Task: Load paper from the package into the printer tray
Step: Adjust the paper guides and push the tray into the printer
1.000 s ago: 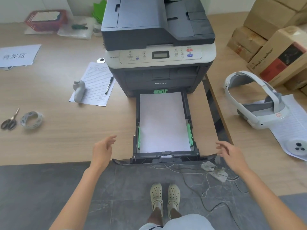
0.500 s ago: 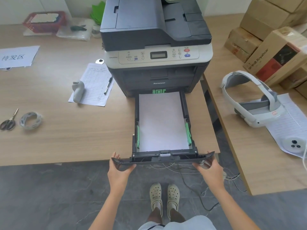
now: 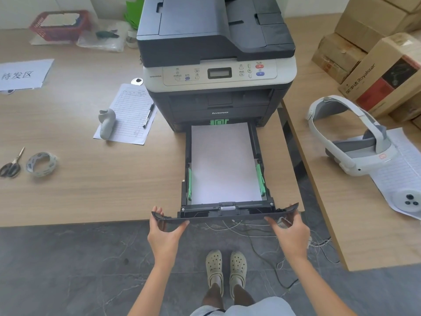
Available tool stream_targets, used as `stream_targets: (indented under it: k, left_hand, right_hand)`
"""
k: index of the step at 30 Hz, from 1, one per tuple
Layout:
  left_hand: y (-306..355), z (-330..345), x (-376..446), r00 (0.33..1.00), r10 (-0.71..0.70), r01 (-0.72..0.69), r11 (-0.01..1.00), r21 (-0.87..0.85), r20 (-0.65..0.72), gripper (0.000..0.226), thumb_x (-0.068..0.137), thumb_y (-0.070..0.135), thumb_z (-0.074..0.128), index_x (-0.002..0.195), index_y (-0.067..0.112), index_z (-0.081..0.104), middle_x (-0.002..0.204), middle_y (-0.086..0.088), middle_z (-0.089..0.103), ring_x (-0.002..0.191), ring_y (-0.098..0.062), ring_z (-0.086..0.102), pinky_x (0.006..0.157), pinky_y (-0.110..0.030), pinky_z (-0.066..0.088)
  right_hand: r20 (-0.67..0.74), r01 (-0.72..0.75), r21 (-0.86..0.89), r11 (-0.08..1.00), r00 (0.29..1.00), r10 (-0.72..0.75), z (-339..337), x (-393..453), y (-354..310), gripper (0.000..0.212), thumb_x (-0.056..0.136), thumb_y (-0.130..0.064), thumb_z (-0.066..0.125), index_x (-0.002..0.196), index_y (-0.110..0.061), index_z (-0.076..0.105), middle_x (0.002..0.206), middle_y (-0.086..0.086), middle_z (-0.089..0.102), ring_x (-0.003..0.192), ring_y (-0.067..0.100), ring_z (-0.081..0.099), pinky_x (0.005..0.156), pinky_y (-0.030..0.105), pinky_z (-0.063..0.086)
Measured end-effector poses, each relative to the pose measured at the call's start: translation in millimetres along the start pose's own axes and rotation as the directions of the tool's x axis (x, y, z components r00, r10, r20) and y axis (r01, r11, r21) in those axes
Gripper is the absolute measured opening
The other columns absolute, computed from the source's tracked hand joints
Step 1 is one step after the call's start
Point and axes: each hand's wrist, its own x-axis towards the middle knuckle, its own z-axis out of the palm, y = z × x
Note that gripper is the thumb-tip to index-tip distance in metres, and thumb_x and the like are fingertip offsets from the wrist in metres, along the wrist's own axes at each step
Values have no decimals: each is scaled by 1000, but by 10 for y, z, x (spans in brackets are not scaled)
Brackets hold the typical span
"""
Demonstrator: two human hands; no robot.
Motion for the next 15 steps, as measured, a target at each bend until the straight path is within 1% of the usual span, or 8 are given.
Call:
stream_targets:
  k: [2,5,9,12,15]
  left_hand:
    - [47,41,54,1000,11,-11,1000,-21,-1,94,61,7,84,141,18,36,138,0,50,126,-13,48,110,-28,34]
    - [100,116,169,1000,15,-15,999,-46,5,93,61,5,84,140,18,36,139,-2,49,129,-14,46,110,-28,34]
    - [146,206,338,999,1,2,998,-64,39,95,61,5,84,141,18,35,143,-3,46,130,-12,45,107,-24,33]
    - [171,267,461,999,-5,8,999,-50,51,94,62,5,83,142,17,34,143,-3,46,129,-14,45,107,-25,34]
    - [186,323,581,999,-2,3,1000,-28,49,94,61,6,84,141,16,35,141,-3,47,129,-15,46,111,-29,34]
  right_hand:
    - [4,6,8,1000,1000,-6,21,75,-33,59,62,-35,83,107,-6,59,101,13,70,97,28,65,89,39,52]
    - [11,3,36,999,1000,-3,64,199,-89,54,62,-35,82,104,-8,59,100,12,70,96,27,65,87,37,52]
    - [19,-1,55,999,1000,0,129,336,-146,55,65,-34,81,108,-11,58,104,9,70,101,24,63,88,33,48]
    - [26,-19,78,997,1000,17,186,448,-165,60,65,-35,81,114,-12,57,109,8,69,105,24,63,91,38,50]
    - [40,-29,106,994,999,25,234,542,-195,59,65,-34,81,115,-14,55,112,7,68,107,24,62,94,42,51]
